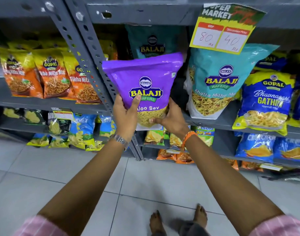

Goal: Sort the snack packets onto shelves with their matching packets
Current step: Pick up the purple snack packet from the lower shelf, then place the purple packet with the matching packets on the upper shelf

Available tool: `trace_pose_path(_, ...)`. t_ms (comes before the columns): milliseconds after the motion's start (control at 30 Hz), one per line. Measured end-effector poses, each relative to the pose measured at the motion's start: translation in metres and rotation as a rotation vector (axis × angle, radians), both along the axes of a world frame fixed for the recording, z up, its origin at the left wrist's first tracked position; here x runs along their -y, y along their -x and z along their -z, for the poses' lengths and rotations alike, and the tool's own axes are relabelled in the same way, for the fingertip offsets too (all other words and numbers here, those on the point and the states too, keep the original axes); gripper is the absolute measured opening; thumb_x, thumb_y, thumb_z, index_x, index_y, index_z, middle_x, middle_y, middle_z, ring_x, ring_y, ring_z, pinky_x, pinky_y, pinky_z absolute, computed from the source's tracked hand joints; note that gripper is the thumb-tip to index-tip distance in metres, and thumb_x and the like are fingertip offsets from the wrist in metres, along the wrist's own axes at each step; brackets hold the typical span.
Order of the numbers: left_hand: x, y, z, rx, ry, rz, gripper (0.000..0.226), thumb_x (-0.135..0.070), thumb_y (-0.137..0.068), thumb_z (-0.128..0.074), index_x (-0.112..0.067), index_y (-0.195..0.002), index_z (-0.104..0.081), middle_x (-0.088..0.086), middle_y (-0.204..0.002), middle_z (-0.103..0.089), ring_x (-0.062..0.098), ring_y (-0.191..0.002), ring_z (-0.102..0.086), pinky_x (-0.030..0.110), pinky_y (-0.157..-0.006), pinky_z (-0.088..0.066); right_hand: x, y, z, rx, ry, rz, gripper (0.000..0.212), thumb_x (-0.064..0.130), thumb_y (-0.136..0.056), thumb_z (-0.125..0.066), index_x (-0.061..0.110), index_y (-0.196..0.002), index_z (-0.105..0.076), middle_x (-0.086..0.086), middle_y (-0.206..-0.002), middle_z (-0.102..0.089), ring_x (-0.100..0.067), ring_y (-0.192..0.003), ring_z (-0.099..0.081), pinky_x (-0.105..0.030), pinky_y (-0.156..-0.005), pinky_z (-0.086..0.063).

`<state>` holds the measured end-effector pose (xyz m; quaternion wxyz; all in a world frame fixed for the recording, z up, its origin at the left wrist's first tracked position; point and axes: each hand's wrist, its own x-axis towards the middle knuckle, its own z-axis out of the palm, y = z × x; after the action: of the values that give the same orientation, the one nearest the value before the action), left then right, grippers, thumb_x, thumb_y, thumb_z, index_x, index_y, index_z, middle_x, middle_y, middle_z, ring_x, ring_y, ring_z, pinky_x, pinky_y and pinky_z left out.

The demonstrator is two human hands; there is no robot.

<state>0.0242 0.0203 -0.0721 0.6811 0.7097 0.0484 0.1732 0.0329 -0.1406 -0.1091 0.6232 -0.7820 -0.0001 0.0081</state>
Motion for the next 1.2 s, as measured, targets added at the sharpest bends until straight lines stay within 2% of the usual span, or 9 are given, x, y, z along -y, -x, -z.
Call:
trace_pose_path(167,-0.018,0.053,-0.017,0.032,-0.034,0.016,0.026,-0.018,-0.091,-0.071,-0.013,-0.114,-0.061,0.003,-0.106,-0.074,0.011,-0.093,-0.072,0.031,-0.083,-0.058,-0.004,0.058,-0.018,-0.033,-0.024,-0.039,0.080,0.007,-0.054,-0.096,0.011,-0.124,-0.059,0.014,-0.105,-0.071,0.018,-0.090,-0.064,-0.004,-0.073,-0.049)
trace_pose_path(333,-0.015,0.082,-0.061,0.160,-0.059,0.038,0.035,-0.033,-0.087,-0.073,-0.017,-0.115,-0.062,-0.008,-0.103,-0.075,0.011,-0.094,-0.072,0.031,-0.083,-0.058,0.002,0.103,-0.065,0.042,-0.082,0.013,0.077,0.013,-0.057,-0.097,0.016,-0.124,-0.060,0.002,-0.114,-0.076,-0.007,-0.102,-0.071,-0.015,-0.079,-0.056)
trace_pose_path(567,0.027,0.083,-0.162,0.374,-0.003,0.153,0.035,-0.030,-0.086,-0.076,-0.018,-0.115,-0.061,-0.007,-0.107,-0.074,0.006,-0.096,-0.071,0.027,-0.085,-0.056,0.043,0.131,-0.168,0.263,-0.089,0.141,0.067,0.014,-0.057,-0.096,0.019,-0.115,-0.063,0.006,-0.105,-0.077,-0.006,-0.097,-0.072,-0.018,-0.078,-0.056)
trace_pose_path(667,0.052,0.074,-0.208,0.436,0.031,0.200,0.042,-0.034,-0.081,-0.078,-0.015,-0.115,-0.062,-0.003,-0.108,-0.076,0.012,-0.096,-0.073,0.039,-0.088,-0.060,0.069,0.132,-0.212,0.363,-0.108,0.196,0.061,0.009,-0.057,-0.096,0.020,-0.108,-0.063,0.001,-0.101,-0.079,-0.009,-0.094,-0.073,-0.020,-0.073,-0.056)
trace_pose_path(767,0.082,0.062,-0.254,0.517,0.012,0.276,0.047,-0.033,-0.082,-0.078,-0.018,-0.121,-0.057,0.002,-0.116,-0.075,0.019,-0.103,-0.074,0.045,-0.093,-0.059,0.097,0.125,-0.253,0.475,-0.152,0.248,0.062,0.013,-0.054,-0.096,0.016,-0.107,-0.064,-0.005,-0.103,-0.079,-0.020,-0.098,-0.074,-0.035,-0.080,-0.062)
trace_pose_path(867,0.108,0.046,-0.294,0.578,-0.032,0.291,0.062,-0.039,-0.078,-0.079,-0.017,-0.128,-0.050,-0.004,-0.110,-0.074,0.013,-0.097,-0.074,0.040,-0.089,-0.060,0.122,0.109,-0.288,0.560,-0.204,0.279,0.065,0.000,-0.058,-0.091,0.006,-0.116,-0.063,-0.003,-0.104,-0.079,-0.012,-0.094,-0.074,-0.033,-0.086,-0.062)
trace_pose_path(1000,0.132,0.015,-0.323,0.550,-0.098,0.295,0.069,-0.043,-0.076,-0.077,-0.022,-0.133,-0.043,-0.006,-0.103,-0.073,0.009,-0.087,-0.071,0.039,-0.090,-0.058,0.147,0.075,-0.314,0.609,-0.155,0.309,0.057,-0.005,-0.059,-0.090,0.007,-0.111,-0.066,0.001,-0.098,-0.079,-0.010,-0.088,-0.075,-0.032,-0.082,-0.061)
trace_pose_path(1100,0.141,-0.010,-0.334,0.517,-0.115,0.286,0.060,-0.054,-0.067,-0.077,-0.042,-0.115,-0.044,0.000,-0.100,-0.075,0.021,-0.085,-0.072,0.049,-0.089,-0.059,0.155,0.050,-0.320,0.617,-0.131,0.348,0.050,-0.001,-0.058,-0.093,0.017,-0.098,-0.068,-0.004,-0.099,-0.079,-0.016,-0.090,-0.077,-0.038,-0.083,-0.062)
trace_pose_path(1200,0.144,-0.029,-0.340,0.463,-0.176,0.252,0.064,-0.055,-0.064,-0.078,-0.039,-0.115,-0.042,-0.001,-0.096,-0.076,0.023,-0.078,-0.071,0.048,-0.083,-0.060,0.154,0.029,-0.323,0.608,-0.141,0.364,0.050,-0.001,-0.060,-0.092,0.012,-0.102,-0.068,-0.010,-0.104,-0.079,-0.022,-0.096,-0.077,-0.040,-0.085,-0.063)
